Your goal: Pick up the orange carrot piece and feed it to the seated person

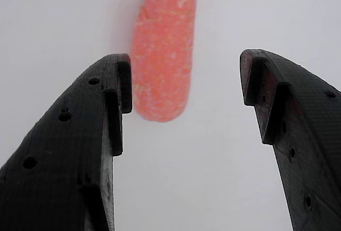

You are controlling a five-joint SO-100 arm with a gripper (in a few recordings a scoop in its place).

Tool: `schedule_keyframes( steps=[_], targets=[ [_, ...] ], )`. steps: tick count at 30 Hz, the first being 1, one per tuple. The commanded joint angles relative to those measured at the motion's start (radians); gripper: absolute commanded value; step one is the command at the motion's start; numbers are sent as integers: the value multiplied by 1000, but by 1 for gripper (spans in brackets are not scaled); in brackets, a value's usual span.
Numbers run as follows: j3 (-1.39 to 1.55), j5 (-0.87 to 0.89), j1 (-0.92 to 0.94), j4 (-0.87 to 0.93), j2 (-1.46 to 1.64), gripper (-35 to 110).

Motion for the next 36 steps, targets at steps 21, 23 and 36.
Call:
schedule_keyframes(
  steps=[21, 23, 36],
  targets=[
    [-67, -14, 48, -6, -41, 15],
    [-67, -14, 48, -6, -41, 15],
    [-67, -14, 61, -6, -41, 7]
  ],
)
